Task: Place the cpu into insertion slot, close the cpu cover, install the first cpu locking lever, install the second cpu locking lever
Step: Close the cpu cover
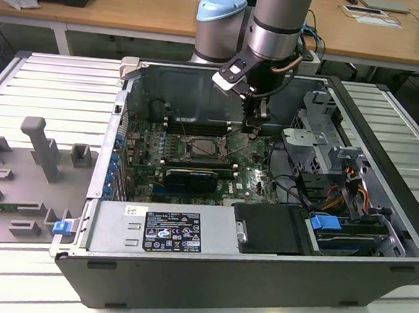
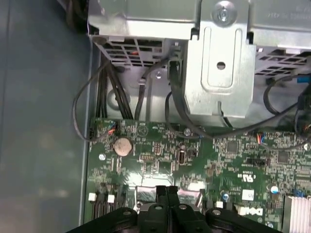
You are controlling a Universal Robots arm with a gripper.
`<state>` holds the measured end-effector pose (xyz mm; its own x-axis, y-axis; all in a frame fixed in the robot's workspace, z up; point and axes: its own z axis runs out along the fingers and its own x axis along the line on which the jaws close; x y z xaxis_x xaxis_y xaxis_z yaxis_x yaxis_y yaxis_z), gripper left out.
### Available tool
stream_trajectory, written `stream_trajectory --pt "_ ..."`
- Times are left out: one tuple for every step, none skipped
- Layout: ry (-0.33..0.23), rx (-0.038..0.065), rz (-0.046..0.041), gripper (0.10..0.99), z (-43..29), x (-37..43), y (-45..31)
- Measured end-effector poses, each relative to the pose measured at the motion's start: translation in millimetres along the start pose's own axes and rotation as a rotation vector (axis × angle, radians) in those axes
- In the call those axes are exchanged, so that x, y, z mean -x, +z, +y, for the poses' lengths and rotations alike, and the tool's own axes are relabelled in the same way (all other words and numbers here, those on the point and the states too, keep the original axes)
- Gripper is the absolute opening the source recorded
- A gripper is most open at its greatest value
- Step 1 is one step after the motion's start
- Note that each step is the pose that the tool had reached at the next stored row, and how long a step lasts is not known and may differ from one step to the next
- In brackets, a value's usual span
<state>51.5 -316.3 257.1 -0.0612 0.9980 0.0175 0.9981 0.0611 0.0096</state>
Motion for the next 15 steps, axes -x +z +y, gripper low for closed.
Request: stream_trajectory --pt "0.001 0.000 0.0000 0.106 1.3 0.1 0.3" --pt "0.002 0.000 0.0000 0.106 2.7 0.2 0.6" --pt "0.003 0.000 0.0000 0.106 4.7 0.3 1.0" --pt "0.003 0.000 0.0000 0.106 5.9 0.4 1.2" --pt "0.003 0.000 0.0000 0.106 7.2 0.5 1.4" --pt "0.003 0.000 0.0001 0.106 9.3 0.6 1.9" --pt "0.003 0.000 0.0001 0.106 10.4 0.6 2.1" --pt "0.003 0.000 0.0001 0.106 12.2 0.8 2.5" --pt "0.003 0.000 0.0000 0.106 13.9 0.9 2.8" --pt "0.003 0.000 0.0001 0.106 15.3 1.0 3.1" --pt "0.003 0.000 0.0000 0.106 17.1 1.1 3.6" --pt "0.003 0.000 0.0000 0.106 18.0 1.2 4.0" --pt "0.003 0.000 0.0000 0.106 18.5 1.2 4.6" --pt "0.003 0.000 0.0000 0.106 18.9 1.2 5.6" --pt "0.003 0.000 -0.0001 0.106 19.1 1.3 6.7"
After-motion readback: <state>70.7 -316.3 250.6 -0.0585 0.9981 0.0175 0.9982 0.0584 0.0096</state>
